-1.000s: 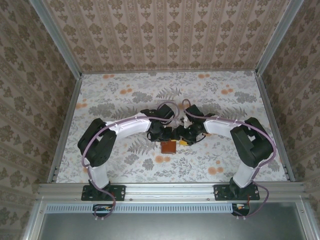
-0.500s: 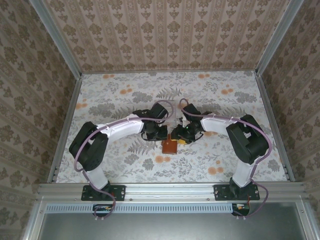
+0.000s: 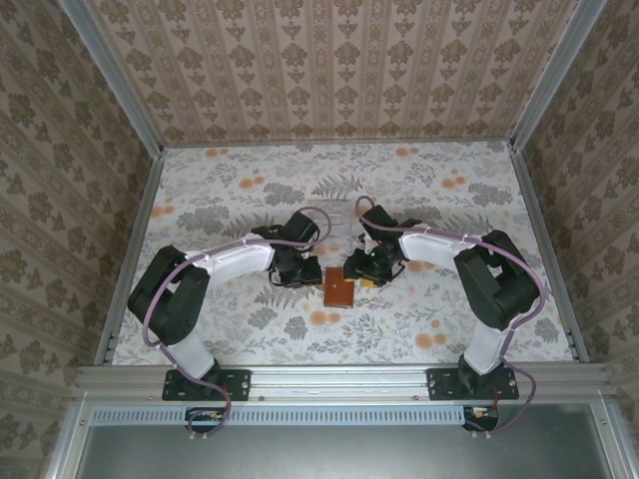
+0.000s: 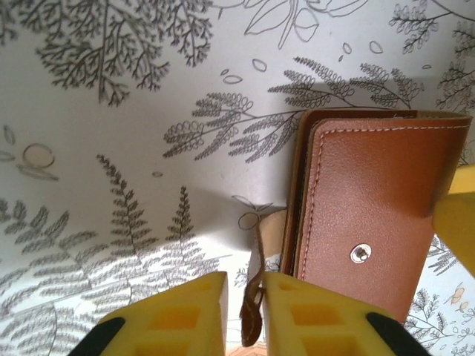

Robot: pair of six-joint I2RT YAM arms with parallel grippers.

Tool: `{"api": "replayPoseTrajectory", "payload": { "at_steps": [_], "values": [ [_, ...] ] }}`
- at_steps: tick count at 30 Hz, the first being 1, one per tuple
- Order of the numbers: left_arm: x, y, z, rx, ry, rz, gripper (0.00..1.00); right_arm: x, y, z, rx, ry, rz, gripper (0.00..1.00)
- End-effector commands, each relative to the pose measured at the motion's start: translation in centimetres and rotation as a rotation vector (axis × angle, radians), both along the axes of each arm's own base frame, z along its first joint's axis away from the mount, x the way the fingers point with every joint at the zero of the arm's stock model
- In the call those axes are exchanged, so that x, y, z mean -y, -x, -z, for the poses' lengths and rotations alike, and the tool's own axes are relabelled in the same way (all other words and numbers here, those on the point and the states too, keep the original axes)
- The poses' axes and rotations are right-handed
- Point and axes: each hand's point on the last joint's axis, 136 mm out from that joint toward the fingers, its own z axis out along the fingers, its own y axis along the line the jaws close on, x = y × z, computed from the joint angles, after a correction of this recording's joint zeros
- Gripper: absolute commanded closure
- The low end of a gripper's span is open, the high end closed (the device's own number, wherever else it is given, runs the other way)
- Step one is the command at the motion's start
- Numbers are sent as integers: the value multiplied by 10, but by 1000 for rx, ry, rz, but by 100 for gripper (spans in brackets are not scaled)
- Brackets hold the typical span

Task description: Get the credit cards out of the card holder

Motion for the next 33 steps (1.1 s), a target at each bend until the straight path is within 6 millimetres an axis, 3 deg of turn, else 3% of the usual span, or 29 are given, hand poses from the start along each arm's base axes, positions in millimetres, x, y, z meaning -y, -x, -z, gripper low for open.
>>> {"api": "replayPoseTrajectory", "payload": {
  "at_steps": [1,8,16,27,33],
  "values": [
    [6,-5,-7,29,90,20,83,4,2,-16,35,82,-23,45],
    [-2,-3,0,13,206,-8,89,1,2,-23,85,249,-80,28],
    [-5,1,9,-20,324,-46,92,-21,-3,-22,109,350,-139,11],
    [-7,3,19,-53,423,-96,93,-37,-3,-3,84,440,-191,3],
    [-9,6,25,-58,423,-106,93,-28,-2,4,83,523,-205,4]
  ]
}}
